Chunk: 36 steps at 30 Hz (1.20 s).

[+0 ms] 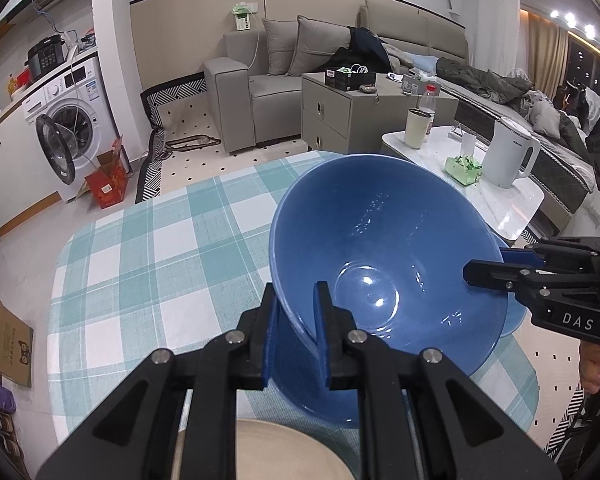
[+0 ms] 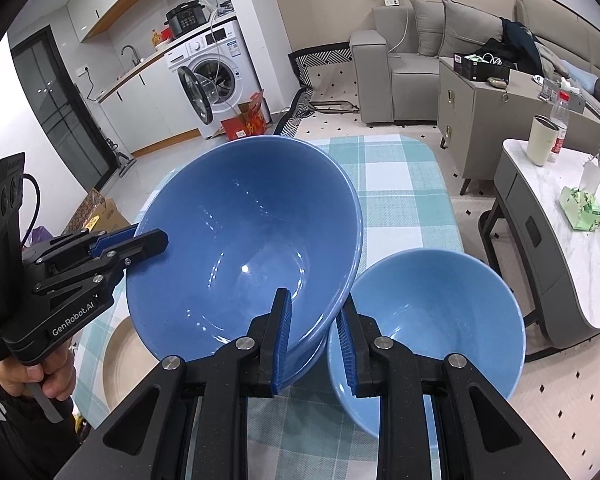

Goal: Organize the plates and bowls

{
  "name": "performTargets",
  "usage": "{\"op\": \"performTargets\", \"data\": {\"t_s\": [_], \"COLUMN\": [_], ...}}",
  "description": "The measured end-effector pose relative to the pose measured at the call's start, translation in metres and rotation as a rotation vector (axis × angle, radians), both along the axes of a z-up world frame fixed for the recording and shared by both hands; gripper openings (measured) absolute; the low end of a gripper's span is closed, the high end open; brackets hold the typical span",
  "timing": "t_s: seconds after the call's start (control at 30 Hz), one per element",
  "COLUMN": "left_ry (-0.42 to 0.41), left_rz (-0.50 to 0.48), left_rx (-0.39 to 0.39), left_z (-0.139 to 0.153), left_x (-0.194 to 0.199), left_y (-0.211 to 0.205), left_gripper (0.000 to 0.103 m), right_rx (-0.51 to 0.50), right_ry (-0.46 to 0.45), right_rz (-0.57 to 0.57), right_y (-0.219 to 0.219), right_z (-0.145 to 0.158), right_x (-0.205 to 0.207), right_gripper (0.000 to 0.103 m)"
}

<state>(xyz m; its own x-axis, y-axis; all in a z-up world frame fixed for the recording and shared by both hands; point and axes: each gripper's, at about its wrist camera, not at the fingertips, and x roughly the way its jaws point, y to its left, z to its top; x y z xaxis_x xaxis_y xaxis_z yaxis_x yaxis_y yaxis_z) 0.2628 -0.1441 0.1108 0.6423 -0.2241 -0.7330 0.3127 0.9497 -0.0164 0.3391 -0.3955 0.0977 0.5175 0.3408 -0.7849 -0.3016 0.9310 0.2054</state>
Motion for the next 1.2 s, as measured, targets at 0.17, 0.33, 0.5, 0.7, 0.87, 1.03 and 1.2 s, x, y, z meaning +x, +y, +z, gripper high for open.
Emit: {"op": "performTargets", "data": {"t_s": [0.17, 0.33, 0.5, 0.7, 0.87, 1.03, 1.2], "left_ry": [0.009, 0.018, 0.027, 0.036, 0.044, 0.058, 0.070], "left_rz": [0.006, 0.009, 0.013, 0.012, 0.012, 0.011, 0.008], "left_rx": [-0.008, -0.014, -0.014, -0.015, -0.008, -0.003, 0.011], "left_z": [-0.006, -0.012, -0.018, -0.024, -0.029, -0.035, -0.041], "left_x": [-0.003, -0.005, -0.006, -0.006, -0.006, -0.006, -0.004], "left_y": [0.006, 0.012, 0.014, 0.016, 0.016, 0.015, 0.014], "left_gripper": [0.014, 0.014, 0.014, 0.014, 0.014, 0.014, 0.014], "right_rx": [-0.003, -0.012, -0.018, -0.021, -0.025, -0.030, -0.044], "right_ry": [0.006, 0.019, 0.033, 0.047, 0.057, 0.069, 0.075], "right_rz": [0.010, 0.019, 0.027, 0.032, 0.038, 0.043, 0.046], "right_y": [0.005, 0.011, 0.015, 0.017, 0.019, 0.019, 0.020], "right_z": [-0.004, -0.009, -0.016, -0.023, -0.028, -0.035, -0.040], "right_x": [-0.003, -0.004, -0.002, -0.004, -0.003, -0.001, 0.001], "right_gripper": [0.023, 0.023, 0.023, 0.023, 0.023, 0.023, 0.023]}}
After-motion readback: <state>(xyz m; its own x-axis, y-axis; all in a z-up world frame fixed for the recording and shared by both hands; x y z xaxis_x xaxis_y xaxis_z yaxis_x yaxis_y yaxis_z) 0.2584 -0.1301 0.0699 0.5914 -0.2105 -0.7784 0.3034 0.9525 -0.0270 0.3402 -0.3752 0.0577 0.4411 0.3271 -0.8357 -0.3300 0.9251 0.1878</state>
